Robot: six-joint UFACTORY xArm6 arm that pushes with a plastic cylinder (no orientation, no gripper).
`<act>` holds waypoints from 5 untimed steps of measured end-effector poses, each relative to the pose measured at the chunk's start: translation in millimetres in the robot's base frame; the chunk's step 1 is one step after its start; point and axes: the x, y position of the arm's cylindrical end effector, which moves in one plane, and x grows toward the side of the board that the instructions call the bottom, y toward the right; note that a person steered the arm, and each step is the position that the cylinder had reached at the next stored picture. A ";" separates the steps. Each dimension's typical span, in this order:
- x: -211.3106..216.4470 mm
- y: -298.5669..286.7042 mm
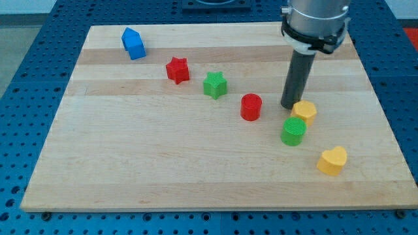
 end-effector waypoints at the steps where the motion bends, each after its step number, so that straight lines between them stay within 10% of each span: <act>1: 12.9 9.7; 5: 54.6 18.7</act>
